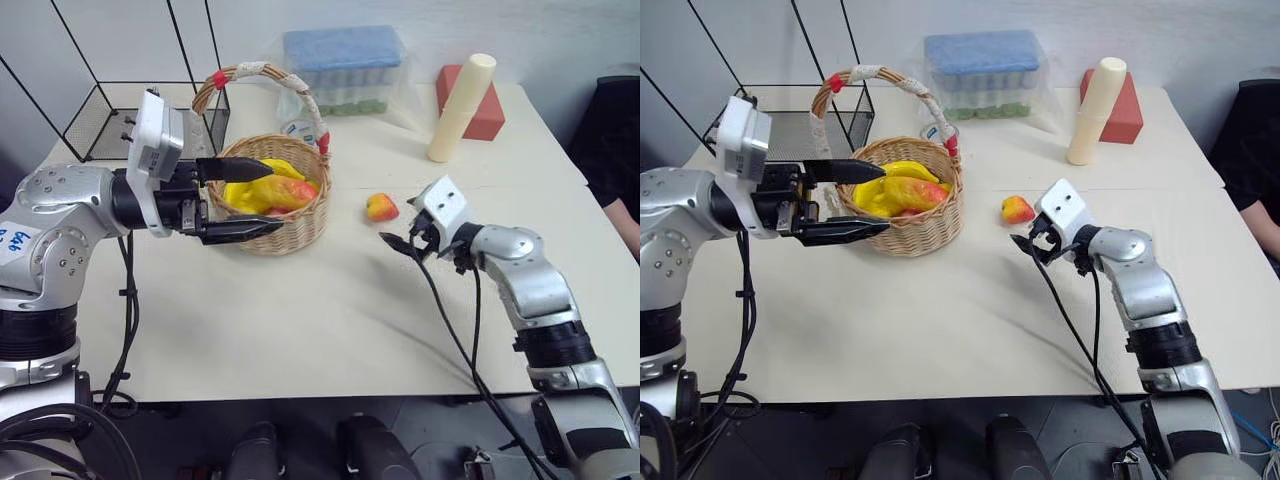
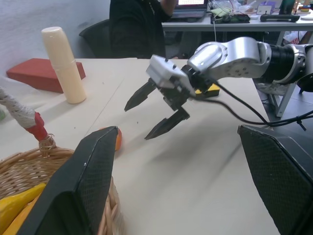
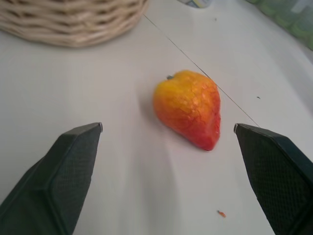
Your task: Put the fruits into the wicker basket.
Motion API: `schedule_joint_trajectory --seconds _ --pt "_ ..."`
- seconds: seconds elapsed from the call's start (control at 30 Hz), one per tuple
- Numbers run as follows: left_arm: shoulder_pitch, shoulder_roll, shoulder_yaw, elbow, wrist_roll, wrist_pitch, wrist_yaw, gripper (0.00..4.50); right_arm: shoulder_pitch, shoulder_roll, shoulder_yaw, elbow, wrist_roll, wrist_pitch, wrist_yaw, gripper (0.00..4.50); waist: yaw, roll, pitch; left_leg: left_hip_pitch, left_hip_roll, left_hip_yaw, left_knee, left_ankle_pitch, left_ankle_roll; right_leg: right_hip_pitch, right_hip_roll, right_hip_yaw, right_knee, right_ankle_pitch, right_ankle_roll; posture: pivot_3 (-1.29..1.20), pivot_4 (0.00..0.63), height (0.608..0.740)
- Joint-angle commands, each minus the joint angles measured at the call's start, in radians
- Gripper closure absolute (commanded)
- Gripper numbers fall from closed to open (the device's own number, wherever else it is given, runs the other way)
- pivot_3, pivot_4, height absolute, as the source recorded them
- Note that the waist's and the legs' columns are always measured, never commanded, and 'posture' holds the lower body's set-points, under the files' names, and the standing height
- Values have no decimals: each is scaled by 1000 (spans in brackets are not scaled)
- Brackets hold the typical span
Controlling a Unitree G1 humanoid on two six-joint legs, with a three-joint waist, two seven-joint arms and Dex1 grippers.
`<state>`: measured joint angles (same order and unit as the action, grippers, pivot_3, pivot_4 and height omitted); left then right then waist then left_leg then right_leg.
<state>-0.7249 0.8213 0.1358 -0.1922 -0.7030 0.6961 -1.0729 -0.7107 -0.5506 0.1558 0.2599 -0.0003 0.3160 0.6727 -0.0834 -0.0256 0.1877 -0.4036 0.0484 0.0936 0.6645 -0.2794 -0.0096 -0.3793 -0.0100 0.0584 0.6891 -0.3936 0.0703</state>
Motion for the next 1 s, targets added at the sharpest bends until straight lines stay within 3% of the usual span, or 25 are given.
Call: schedule_joint_trajectory --seconds 0.03,0.43,0.53,0.6,0.73,0.9,1.0 --pt "-14 8 18 -42 -17 -4 6 368 -87 14 29 174 -72 -156 -25 35 -3 0 0 0 0 0 0 0 0 0 0 0 0 0 0 0 150 740" --pt "0 27 42 -64 -16 4 35 368 -340 124 65 729 -174 -456 -38 35 -5 0 0 0 0 0 1 0 0 0 0 0 1 0 0 0 150 740" --pt "-6 27 41 -64 -17 6 43 368 -367 136 62 803 -185 -503 -41 619 -6 0 0 0 0 0 1 0 0 0 0 0 1 0 0 0 150 740" --pt "-9 28 41 -63 -16 5 46 368 -378 140 57 829 -187 -522 -41 1385 -6 0 0 0 0 0 1 0 0 0 0 0 1 0 0 0 150 740" --pt "-10 30 41 -58 -13 1 49 368 -383 141 49 844 -186 -549 -35 2271 -6 0 0 0 0 0 1 0 0 1 0 -1 1 0 0 0 150 740" --pt "4 34 56 -38 -8 7 64 368 -350 123 10 741 -137 -556 1 2366 -5 0 0 0 0 -1 1 0 0 1 0 -1 2 0 0 0 150 740" --pt "48 66 90 -5 9 1 65 368 -273 121 -31 460 -34 -430 105 2366 -8 0 0 0 1 -1 1 0 0 1 0 -1 3 0 0 0 150 740"
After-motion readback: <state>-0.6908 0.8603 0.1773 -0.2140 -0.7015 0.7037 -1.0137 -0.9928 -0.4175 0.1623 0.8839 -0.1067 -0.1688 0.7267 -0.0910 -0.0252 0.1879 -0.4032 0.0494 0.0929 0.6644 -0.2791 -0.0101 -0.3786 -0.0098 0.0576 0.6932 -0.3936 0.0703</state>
